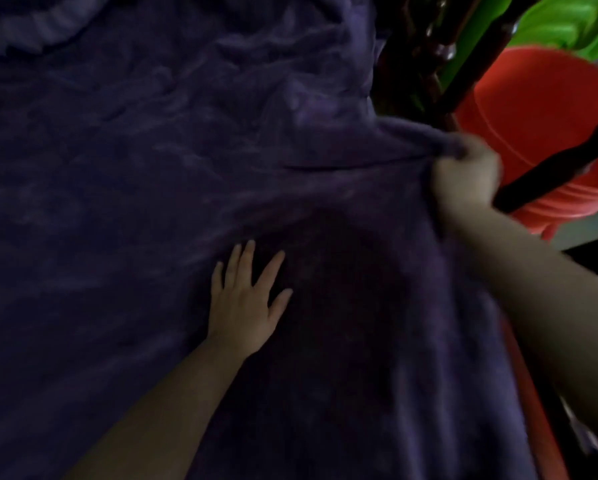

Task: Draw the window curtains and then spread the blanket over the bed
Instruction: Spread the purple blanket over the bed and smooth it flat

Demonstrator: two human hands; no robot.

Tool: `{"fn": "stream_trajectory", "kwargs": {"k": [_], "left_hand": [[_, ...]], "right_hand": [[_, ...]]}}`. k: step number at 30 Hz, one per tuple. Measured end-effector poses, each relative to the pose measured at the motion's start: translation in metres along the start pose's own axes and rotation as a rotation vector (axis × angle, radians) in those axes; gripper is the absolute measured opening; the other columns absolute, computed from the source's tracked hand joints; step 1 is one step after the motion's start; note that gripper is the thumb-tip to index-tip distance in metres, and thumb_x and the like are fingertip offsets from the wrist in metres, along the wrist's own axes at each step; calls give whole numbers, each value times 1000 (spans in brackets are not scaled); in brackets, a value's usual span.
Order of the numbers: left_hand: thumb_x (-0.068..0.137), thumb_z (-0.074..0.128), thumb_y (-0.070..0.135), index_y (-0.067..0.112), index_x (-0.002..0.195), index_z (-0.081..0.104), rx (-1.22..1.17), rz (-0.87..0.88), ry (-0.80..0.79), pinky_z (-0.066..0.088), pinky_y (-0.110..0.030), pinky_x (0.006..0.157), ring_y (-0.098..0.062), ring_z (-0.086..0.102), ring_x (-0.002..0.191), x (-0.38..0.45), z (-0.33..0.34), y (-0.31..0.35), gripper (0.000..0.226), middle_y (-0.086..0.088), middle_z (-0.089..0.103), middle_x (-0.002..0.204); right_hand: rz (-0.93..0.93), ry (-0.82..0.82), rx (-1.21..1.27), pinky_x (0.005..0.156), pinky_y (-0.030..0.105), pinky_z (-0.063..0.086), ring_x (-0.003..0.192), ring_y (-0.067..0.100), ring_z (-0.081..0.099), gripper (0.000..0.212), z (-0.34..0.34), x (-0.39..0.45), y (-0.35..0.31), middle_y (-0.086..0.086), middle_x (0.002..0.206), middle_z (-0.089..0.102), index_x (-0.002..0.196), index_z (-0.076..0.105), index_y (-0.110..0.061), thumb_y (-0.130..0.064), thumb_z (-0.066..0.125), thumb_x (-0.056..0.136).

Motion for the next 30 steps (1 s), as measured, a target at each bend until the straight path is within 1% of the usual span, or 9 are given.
{"fn": "stream_trajectory", "kwargs": {"k": [3, 7, 11, 13, 16, 20, 24, 27, 30], "left_hand": [[89, 49, 40, 24, 142, 32, -45, -18, 138, 11, -57, 112, -35, 16, 143, 40, -22, 15, 58, -20, 22, 153], [91, 41, 42, 28, 144, 26, -22, -103, 123, 8, -54, 114, -27, 4, 145, 94, -30, 6, 56, -11, 11, 157], [92, 31, 51, 31, 146, 16, 85, -149, 32, 4, -55, 114, -27, -5, 145, 148, -24, -34, 59, -6, 2, 158], [91, 23, 57, 33, 146, 7, 110, -231, -90, 1, -56, 114, -25, -12, 145, 169, -14, -61, 62, -4, -6, 158], [89, 17, 59, 33, 146, 5, 134, -222, -116, -2, -58, 113, -24, -11, 145, 185, 6, -86, 64, -4, -6, 158], [83, 25, 54, 28, 139, 35, 120, -140, 97, 8, -59, 112, -28, 17, 143, 193, 10, -93, 63, -10, 26, 154], [79, 57, 44, 20, 123, 58, 74, -93, 232, 24, -62, 105, -34, 42, 131, 196, 7, -92, 50, -16, 50, 138], [78, 53, 47, 21, 121, 59, 52, -95, 223, 25, -60, 106, -32, 42, 131, 197, 7, -94, 51, -14, 51, 138], [80, 46, 53, 26, 129, 51, 37, -116, 146, 14, -56, 112, -27, 29, 139, 200, 9, -97, 56, -7, 39, 148]], "right_hand": [[-192, 34, -234, 88, 36, 48, 101, 31, 62, 47, -14, 12, 2, 16, 112, 67, 119, 59, -24, -12, 42, 76], [-210, -578, -1028, 86, 40, 50, 108, 35, 59, 39, 46, -16, 47, 17, 123, 59, 130, 48, -27, -19, 33, 95], [-155, -673, -1241, 85, 36, 48, 119, 26, 53, 36, 91, 16, 36, 3, 132, 54, 122, 56, -25, -28, 46, 88], [-181, -578, -1115, 76, 32, 44, 116, 28, 56, 40, 110, 44, 10, 2, 132, 54, 121, 56, -24, -31, 53, 82], [-55, -362, -637, 79, 35, 44, 111, 39, 56, 41, 134, 98, -24, 24, 122, 59, 115, 57, 0, -29, 48, 87], [226, -361, -196, 101, 41, 40, 123, 38, 47, 79, 186, 151, -27, 22, 139, 45, 134, 35, 0, -59, 48, 83], [380, -238, 179, 103, 40, 43, 124, 30, 48, 100, 217, 171, -32, 12, 143, 41, 141, 25, -3, -57, 69, 68], [437, -265, 391, 76, 37, 56, 96, 25, 63, 79, 226, 175, -43, 15, 128, 56, 132, 40, 1, -30, 77, 70], [299, -239, 406, 49, 24, 54, 74, 21, 65, 53, 211, 174, -69, 11, 103, 64, 118, 55, 1, -12, 75, 72]]}}
Point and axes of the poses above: each hand's wrist, its own x-axis towards the middle knuckle, its own z-axis out of the palm, y = z × x, the point moved 4 cm from there along x, towards the middle knuckle
